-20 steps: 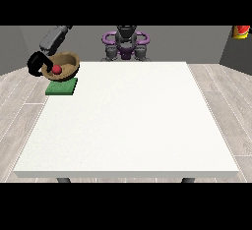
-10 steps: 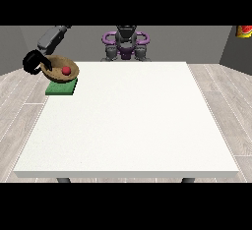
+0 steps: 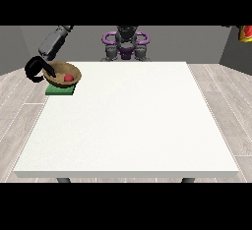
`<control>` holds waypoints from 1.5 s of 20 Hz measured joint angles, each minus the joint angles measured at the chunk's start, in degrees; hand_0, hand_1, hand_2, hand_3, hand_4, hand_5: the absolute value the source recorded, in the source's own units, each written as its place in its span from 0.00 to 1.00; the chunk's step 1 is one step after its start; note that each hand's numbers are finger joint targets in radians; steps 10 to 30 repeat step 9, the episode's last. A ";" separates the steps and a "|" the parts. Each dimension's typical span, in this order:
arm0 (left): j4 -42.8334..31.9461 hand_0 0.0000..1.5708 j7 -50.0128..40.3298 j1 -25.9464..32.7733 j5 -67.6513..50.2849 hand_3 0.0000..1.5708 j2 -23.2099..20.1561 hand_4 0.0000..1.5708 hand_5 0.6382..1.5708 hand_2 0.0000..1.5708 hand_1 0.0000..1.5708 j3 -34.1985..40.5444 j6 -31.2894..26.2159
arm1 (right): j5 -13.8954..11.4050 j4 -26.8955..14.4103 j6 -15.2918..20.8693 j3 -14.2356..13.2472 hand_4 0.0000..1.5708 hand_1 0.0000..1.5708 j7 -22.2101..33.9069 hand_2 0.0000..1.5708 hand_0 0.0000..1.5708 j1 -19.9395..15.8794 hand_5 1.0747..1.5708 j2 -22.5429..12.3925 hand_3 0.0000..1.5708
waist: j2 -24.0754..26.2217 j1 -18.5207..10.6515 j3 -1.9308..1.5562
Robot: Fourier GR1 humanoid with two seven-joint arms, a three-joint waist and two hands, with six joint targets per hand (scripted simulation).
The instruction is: Pick the cup and pour the ball into the bowl, then pick the bowl and place it on the pad
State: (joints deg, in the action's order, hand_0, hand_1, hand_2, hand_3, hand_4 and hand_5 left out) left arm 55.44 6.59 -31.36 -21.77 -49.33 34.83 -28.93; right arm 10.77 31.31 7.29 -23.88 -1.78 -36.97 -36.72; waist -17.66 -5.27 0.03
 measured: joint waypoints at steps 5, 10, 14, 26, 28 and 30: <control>1.82 0.00 -1.45 -0.37 -0.68 0.00 1.23 0.76 1.00 0.00 0.00 -1.25 0.92 | -2.38 -1.38 -1.58 2.96 0.00 0.00 0.21 0.00 0.00 -0.39 0.67 0.84 0.00 | 1.26 -0.44 -0.04; 3.34 0.00 -3.03 1.06 -0.26 0.00 3.76 0.76 1.00 0.00 0.00 -3.19 2.32 | -3.61 -1.96 -3.21 4.42 0.13 0.00 3.48 0.00 0.00 -0.94 0.61 -0.79 0.00 | 5.22 -0.05 -0.06; 3.34 0.00 -3.03 1.06 -0.26 0.00 3.76 0.76 1.00 0.00 0.00 -3.19 2.32 | -3.61 -1.96 -3.21 4.42 0.13 0.00 3.48 0.00 0.00 -0.94 0.61 -0.79 0.00 | 5.22 -0.05 -0.06; 3.34 0.00 -3.03 1.06 -0.26 0.00 3.76 0.76 1.00 0.00 0.00 -3.19 2.32 | -3.61 -1.96 -3.21 4.42 0.13 0.00 3.48 0.00 0.00 -0.94 0.61 -0.79 0.00 | 5.22 -0.05 -0.06; 3.34 0.00 -3.03 1.06 -0.26 0.00 3.76 0.76 1.00 0.00 0.00 -3.19 2.32 | -3.61 -1.96 -3.21 4.42 0.13 0.00 3.48 0.00 0.00 -0.94 0.61 -0.79 0.00 | 5.22 -0.05 -0.06; 3.34 0.00 -3.03 1.06 -0.26 0.00 3.76 0.76 1.00 0.00 0.00 -3.19 2.32 | -3.61 -1.96 -3.21 4.42 0.13 0.00 3.48 0.00 0.00 -0.94 0.61 -0.79 0.00 | 5.22 -0.05 -0.06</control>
